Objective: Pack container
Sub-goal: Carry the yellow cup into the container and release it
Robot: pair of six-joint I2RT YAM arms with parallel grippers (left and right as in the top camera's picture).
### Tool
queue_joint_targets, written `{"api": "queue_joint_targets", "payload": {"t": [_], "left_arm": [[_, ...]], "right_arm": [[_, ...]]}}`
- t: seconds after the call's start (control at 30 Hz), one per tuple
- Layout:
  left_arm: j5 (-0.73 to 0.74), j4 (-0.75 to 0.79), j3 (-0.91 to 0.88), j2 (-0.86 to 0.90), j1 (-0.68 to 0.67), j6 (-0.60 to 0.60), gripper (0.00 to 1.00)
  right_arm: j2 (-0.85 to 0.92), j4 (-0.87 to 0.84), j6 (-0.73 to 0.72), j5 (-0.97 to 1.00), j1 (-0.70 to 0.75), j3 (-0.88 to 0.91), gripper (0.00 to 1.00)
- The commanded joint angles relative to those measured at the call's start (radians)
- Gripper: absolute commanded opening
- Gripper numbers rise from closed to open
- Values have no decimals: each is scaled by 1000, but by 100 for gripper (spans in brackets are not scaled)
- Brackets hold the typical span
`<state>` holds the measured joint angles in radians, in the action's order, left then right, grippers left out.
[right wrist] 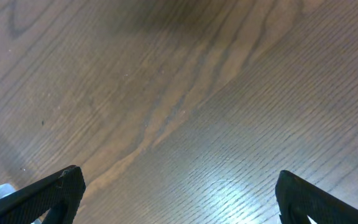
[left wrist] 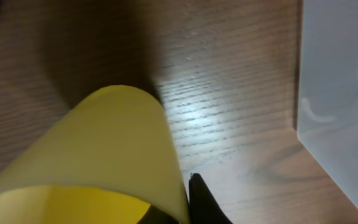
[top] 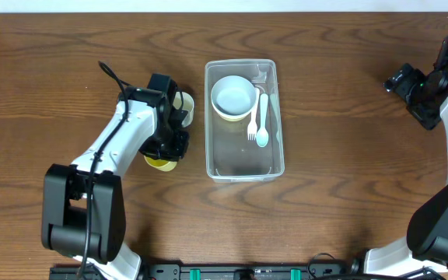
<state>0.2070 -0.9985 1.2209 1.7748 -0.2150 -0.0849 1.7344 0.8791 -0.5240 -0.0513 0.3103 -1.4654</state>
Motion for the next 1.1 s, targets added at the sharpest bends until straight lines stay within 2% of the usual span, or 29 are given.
{"api": "queue_joint_targets", "payload": {"t": [0.0, 0.3, 0.63, 0.83, 0.93, 1.07], "left_arm": [[-16, -8, -5, 13, 0, 26, 6], [-35, -122, 62, -89, 0, 84, 6], [-35, -90, 67, -449, -28, 132, 6], [-35, 68, 67, -565, -211, 132, 6], [-43, 151, 64, -551, -324, 126, 6], [-177, 205, 64, -464, -456, 126, 6]], "right_arm": [[2, 3, -14, 10, 3, -12, 99], [2, 3, -14, 10, 3, -12, 99], [2, 3, -14, 10, 3, -12, 99], [2, 3, -14, 10, 3, -12, 99], [2, 3, -14, 10, 3, -12, 99], [2, 3, -14, 10, 3, -12, 99]]}}
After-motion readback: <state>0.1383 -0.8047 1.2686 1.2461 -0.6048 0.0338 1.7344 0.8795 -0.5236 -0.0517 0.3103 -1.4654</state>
